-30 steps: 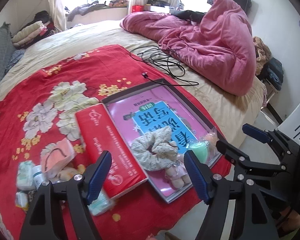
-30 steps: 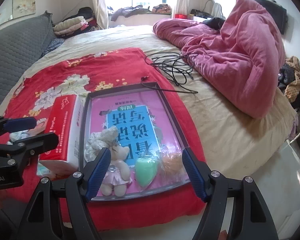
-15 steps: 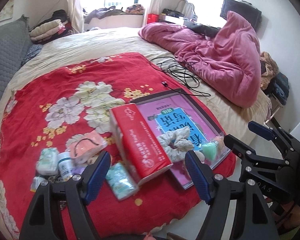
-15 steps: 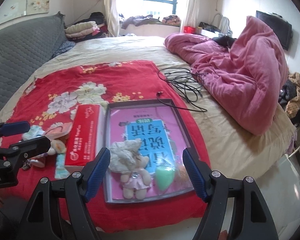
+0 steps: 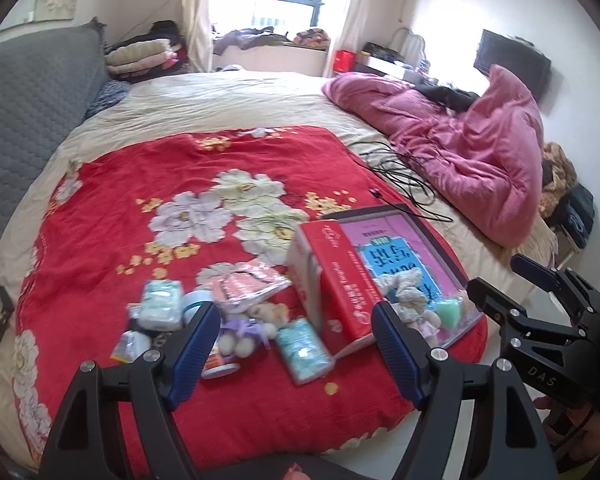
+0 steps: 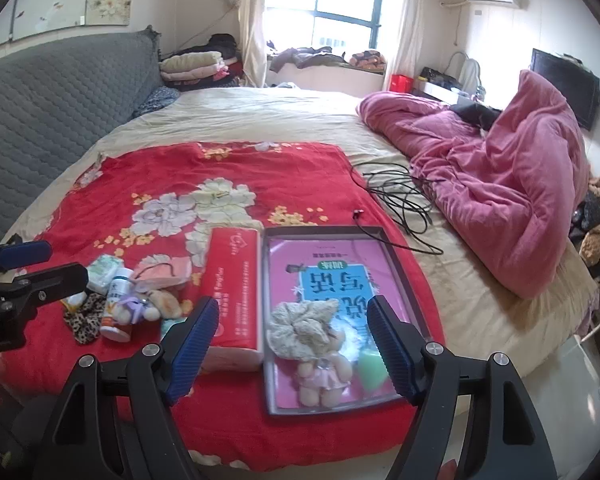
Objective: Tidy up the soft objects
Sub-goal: 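Move both grippers back from the tray toward the pile of items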
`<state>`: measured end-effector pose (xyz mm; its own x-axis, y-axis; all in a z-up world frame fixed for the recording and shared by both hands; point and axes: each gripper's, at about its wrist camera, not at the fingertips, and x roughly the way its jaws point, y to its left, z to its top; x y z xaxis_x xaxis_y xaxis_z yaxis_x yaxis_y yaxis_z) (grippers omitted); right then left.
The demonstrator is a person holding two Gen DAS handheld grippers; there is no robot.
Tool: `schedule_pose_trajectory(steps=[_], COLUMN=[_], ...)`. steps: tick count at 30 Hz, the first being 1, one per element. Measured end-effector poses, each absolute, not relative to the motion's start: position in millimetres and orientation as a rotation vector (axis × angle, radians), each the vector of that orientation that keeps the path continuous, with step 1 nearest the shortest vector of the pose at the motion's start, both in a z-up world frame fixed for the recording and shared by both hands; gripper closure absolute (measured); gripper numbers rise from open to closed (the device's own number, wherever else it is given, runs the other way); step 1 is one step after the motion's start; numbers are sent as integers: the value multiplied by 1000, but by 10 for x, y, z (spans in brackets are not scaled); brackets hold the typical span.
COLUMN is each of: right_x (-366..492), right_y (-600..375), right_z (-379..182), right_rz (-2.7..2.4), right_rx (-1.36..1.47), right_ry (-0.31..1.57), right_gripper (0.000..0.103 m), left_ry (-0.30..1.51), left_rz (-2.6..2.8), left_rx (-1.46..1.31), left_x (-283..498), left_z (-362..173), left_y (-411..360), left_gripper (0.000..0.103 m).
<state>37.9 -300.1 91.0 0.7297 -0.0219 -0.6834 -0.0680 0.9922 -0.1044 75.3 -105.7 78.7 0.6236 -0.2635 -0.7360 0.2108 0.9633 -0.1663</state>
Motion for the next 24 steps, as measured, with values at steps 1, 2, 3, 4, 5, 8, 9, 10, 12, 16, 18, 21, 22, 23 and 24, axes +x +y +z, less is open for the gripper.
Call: schedule_pose_trajectory(steps=[1,2,3,4,5,8,9,10,12,16,18,21,22,23,24], right_x=[366,359,351,346,341,328,326,323,317,301,302,315,316,320,320], right_y=[-2958,-2911,-2878,-2847,-2813,-2708,-2686,-2661,-2590,-2474,-2411,-2308,-2288,-2250,-2229], right_z=[921,936,947,959,971,1002,1007,1012,1022,1043,1047,1038,1037,1030,1024], right_rz=[30,34,40,49,53,69,74,79,90,111,124,140,144,153,156], right_rx=[-129,-132,-133,-134,-138,-154,-154,-154,-163,-177,-181,-192,-194,-199,-202], right_ry=[750,745,742,741,739,731,730,729,726,721,719,720,720,721,721], right_gripper=[25,25,25,25,25,25,25,25,25,25,25,25,25,25,25], left_ry=[853,853,850,847,847,840,838,838,834,830,835,836,837,841,844], left_rz=[-263,-257,-250,-240,-231,-202,-190,-177,-155,-115,-95,-74,-65,-60,-54], left_rx=[-73,-77,-81,-85,-89,-114,-119,-125,-140,-158,-170,-188,-193,-197,-204], left_x=[735,721,706,691,673,641,634,626,602,558,543,508,500,493,486], left_z=[790,793,798,799,798,806,805,805,804,786,761,723,701,686,662], left_y=[-981,-933,-881,-818,-745,-531,-469,-392,-235,13,129,272,325,360,402], left_gripper=[26,26,26,25,25,25,25,25,25,25,25,25,25,25,25])
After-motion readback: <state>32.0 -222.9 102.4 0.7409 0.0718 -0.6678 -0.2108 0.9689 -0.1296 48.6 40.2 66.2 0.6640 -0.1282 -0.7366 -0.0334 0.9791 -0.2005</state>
